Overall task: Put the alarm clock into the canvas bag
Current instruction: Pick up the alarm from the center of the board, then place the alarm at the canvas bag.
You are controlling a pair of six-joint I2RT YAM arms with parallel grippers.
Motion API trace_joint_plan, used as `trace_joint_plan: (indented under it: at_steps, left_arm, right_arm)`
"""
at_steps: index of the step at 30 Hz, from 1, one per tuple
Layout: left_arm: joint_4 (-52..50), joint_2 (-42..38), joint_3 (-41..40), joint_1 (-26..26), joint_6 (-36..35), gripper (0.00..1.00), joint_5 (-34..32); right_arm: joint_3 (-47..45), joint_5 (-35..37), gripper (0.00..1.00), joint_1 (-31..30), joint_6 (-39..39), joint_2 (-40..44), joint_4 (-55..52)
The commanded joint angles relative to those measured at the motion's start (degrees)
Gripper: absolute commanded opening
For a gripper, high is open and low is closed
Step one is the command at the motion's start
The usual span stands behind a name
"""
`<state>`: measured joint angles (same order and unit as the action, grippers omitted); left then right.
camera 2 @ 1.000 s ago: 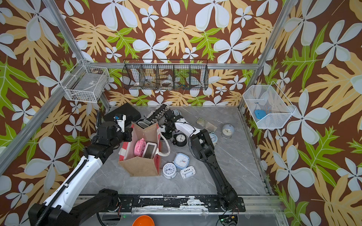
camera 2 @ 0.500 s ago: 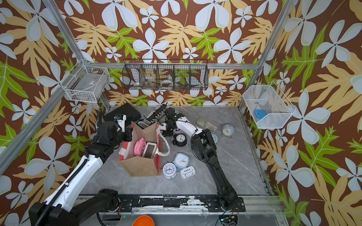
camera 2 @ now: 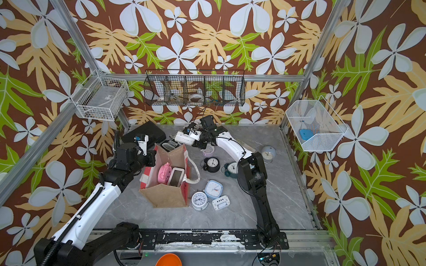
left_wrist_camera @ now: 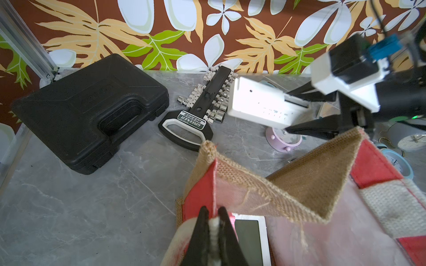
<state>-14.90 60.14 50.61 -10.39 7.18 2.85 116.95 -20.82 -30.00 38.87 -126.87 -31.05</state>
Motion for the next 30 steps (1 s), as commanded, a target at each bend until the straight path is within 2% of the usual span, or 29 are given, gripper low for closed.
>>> trace_joint_plan:
  at_steps: [1, 9, 14, 18, 20, 24, 30]
  left_arm:
    - [0.5, -0.3, 0.2, 0.1, -0.1, 0.0, 0.6]
    - [0.4, 0.0, 0.5, 0.0, -0.1, 0.0, 0.9]
    - [0.4, -0.1, 0.4, 0.0, 0.0, 0.0, 1.2]
    - [0.4, -0.1, 0.5, 0.1, 0.1, 0.0, 1.6]
    - [0.4, -0.3, 0.5, 0.0, 0.1, 0.0, 1.7]
    - [0.6, -0.5, 0.3, 0.0, 0.2, 0.0, 1.6]
    - [0.5, -0.2, 0.3, 0.0, 0.3, 0.0, 1.4]
  right_arm:
    - [-2.4, 4.6, 0.45, -0.1, -5.5, 4.1, 3.6]
    - [-6.9, 12.3, 0.43, 0.0, -16.1, 14.2, 2.7]
    - [-13.9, 13.8, 0.38, -1.0, -27.5, 23.6, 6.1]
    - [-19.7, 16.9, 0.37, -4.7, -34.6, 29.9, 9.0]
    - [-20.9, 19.5, 0.37, -6.7, -41.0, 31.9, 9.0]
    - [-20.7, 23.4, 0.35, -11.1, -52.7, 33.5, 6.4]
    - [-23.8, 24.4, 0.28, -19.2, -68.1, 35.0, 7.9]
